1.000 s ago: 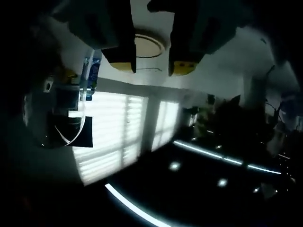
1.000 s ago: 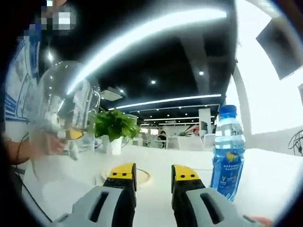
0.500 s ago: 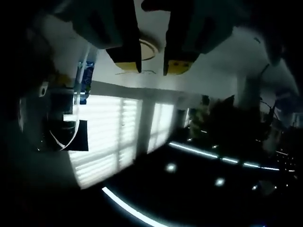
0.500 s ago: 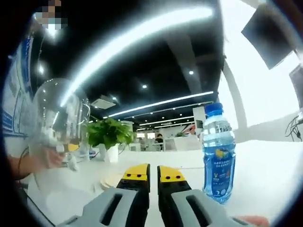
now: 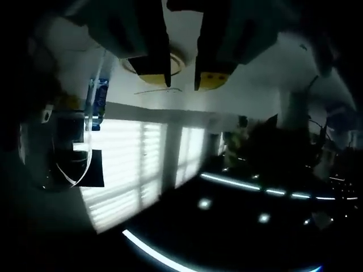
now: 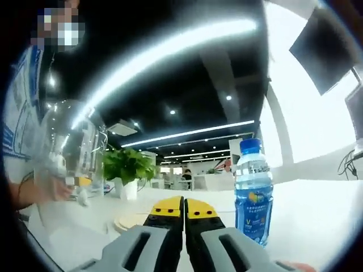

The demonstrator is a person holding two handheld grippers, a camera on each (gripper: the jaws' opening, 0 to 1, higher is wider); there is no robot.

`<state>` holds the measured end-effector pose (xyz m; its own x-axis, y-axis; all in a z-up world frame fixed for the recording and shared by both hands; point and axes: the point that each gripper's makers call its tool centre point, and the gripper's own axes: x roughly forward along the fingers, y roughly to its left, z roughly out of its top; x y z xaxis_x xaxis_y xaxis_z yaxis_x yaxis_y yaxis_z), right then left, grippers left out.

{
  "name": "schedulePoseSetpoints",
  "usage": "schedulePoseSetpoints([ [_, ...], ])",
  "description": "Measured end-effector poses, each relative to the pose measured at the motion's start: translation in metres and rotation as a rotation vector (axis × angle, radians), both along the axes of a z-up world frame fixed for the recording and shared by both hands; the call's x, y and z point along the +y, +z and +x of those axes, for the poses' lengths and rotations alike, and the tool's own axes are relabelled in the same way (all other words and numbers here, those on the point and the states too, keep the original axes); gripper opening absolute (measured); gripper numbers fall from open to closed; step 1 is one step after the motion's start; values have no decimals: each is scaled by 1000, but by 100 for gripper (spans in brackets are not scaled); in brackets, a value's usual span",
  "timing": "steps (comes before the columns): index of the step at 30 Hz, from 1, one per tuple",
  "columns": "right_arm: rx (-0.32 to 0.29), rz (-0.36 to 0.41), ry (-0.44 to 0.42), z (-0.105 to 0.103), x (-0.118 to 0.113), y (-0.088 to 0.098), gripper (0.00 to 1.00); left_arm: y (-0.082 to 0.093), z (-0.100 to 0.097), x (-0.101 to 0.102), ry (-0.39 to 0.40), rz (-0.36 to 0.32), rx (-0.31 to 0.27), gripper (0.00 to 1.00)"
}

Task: Open the cover put in the Mizone put the cover back on

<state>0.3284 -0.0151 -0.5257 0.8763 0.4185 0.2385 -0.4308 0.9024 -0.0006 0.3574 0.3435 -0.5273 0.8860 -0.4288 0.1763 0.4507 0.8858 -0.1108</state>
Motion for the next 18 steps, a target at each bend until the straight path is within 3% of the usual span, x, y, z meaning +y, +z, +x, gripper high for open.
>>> schedulePoseSetpoints([
  [3, 29, -8, 16, 2, 4, -6, 0, -4, 1, 2, 15, 40, 2, 8],
  [6, 16, -64, -8, 2, 7, -9, 0, -6, 3, 1, 17, 53, 9, 16],
  [11, 31, -85, -13, 2, 11, -12, 20, -7, 0, -5, -16, 67, 5, 23],
  [13, 26, -94, -14, 0, 13, -12, 18, -5, -1, -7, -20, 78, -3, 20],
  [16, 11, -75, 5, -6, 19, -7, 2, -2, -4, -8, -42, 51, -10, 9],
  [18, 3, -60, -2, -7, 17, -4, 2, -1, -4, -8, -38, 49, -20, 9],
])
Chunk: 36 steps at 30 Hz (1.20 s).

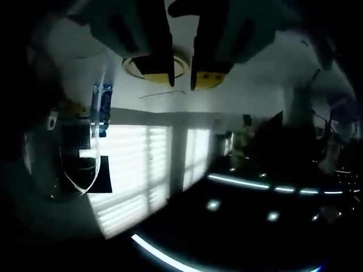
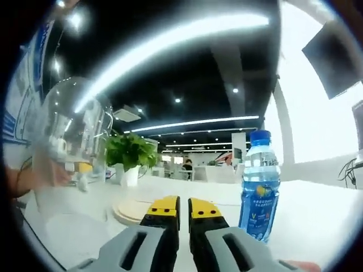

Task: Open the cover put in the Mizone put the cover back on

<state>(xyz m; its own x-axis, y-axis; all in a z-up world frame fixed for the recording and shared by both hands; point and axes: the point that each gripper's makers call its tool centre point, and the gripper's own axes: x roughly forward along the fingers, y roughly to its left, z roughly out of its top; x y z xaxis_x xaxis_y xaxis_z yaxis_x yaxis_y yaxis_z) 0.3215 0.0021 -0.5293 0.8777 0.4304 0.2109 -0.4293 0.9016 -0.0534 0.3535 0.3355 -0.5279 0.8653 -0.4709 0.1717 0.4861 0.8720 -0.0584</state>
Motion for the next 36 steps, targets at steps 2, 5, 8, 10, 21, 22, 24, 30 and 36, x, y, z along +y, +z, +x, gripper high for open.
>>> schedulePoseSetpoints([
  [2, 1, 25, -38, 6, -14, 2, 9, -1, 0, 0, 3, 9, 6, 13],
  [5, 10, 35, -70, 9, -22, 2, 15, -3, 1, -2, 0, 21, 9, 17],
  [8, 6, 23, -87, 9, -25, 2, 17, -5, 1, -5, -1, 45, 5, 20],
  [10, 17, 34, -89, 13, -30, 1, 17, -6, 2, -4, 6, 55, 10, 20],
  [21, 21, -12, -184, 20, -57, 18, 21, -7, 3, 2, 24, 34, 24, 20],
  [22, 22, -20, -189, 22, -60, 18, 21, -7, 3, 2, 26, 39, 24, 20],
  [24, 24, -22, -197, 25, -64, 20, 21, -7, 3, 3, 30, 41, 25, 20],
  [30, 23, -67, -252, 35, -79, 28, 21, -9, 3, 3, 28, 28, 36, 20],
  [36, 20, -83, -276, 45, -90, 41, 22, -11, 4, 4, 32, 29, 46, 20],
])
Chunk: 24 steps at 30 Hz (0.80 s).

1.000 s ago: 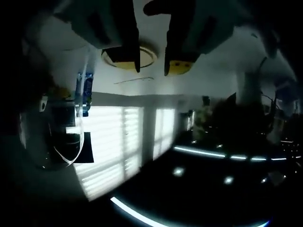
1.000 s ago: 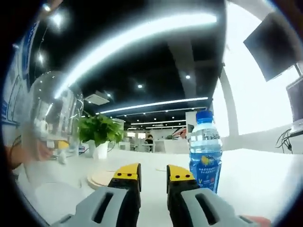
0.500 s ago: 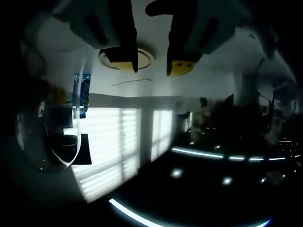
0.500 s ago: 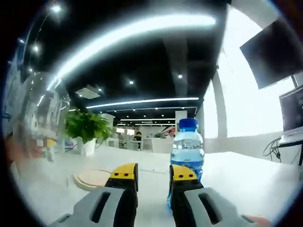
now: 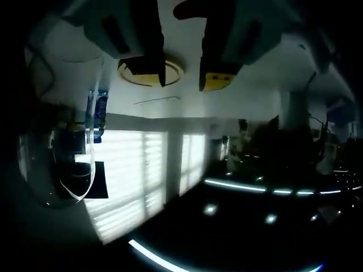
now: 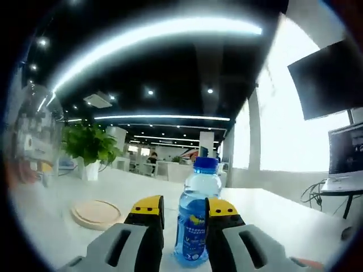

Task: Open the cover put in the Mizone put the cover back on

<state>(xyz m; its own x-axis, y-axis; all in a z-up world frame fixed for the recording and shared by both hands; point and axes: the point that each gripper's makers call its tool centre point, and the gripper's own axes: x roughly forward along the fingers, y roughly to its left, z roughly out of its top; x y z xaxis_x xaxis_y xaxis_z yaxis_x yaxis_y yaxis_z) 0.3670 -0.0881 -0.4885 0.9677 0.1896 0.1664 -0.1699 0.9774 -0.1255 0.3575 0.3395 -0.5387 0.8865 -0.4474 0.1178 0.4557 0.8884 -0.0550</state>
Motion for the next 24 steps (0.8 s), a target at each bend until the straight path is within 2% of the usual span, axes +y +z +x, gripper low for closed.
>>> schedulePoseSetpoints([
  [7, 0, 4, -17, 11, -9, 15, 22, -1, -1, -3, -8, -3, 5, 19],
  [18, 22, 3, -7, 23, -8, 23, 22, -1, -3, -7, -22, 5, 5, 19],
  [24, 39, 18, -17, 36, -13, 30, 22, -4, -2, -9, -26, 14, 11, 18],
])
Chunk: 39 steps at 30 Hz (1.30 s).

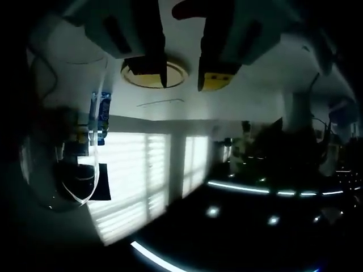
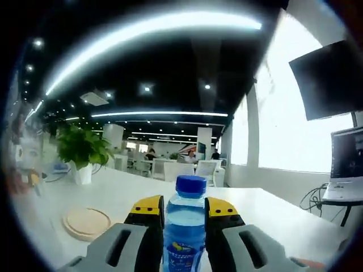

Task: Open the cover put in the Mizone put the cover back on

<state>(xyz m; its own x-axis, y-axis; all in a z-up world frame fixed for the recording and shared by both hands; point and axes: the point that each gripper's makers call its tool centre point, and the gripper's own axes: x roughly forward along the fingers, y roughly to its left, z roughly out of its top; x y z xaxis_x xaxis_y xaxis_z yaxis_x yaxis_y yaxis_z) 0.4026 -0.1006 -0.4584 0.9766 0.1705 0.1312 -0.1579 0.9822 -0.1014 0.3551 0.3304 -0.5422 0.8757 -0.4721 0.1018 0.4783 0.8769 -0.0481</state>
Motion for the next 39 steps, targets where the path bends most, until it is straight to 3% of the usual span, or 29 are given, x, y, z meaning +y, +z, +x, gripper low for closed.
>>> schedulePoseSetpoints([
  [6, 44, 16, -14, 19, -1, 1, 22, -1, 0, -1, 3, 5, 3, 18],
  [11, 44, 5, -24, 28, -1, 1, 21, -2, 1, -1, 8, 17, 6, 18],
  [39, 95, 5, -2, 55, 7, 7, 25, -9, 2, -1, 10, 25, 40, 16],
])
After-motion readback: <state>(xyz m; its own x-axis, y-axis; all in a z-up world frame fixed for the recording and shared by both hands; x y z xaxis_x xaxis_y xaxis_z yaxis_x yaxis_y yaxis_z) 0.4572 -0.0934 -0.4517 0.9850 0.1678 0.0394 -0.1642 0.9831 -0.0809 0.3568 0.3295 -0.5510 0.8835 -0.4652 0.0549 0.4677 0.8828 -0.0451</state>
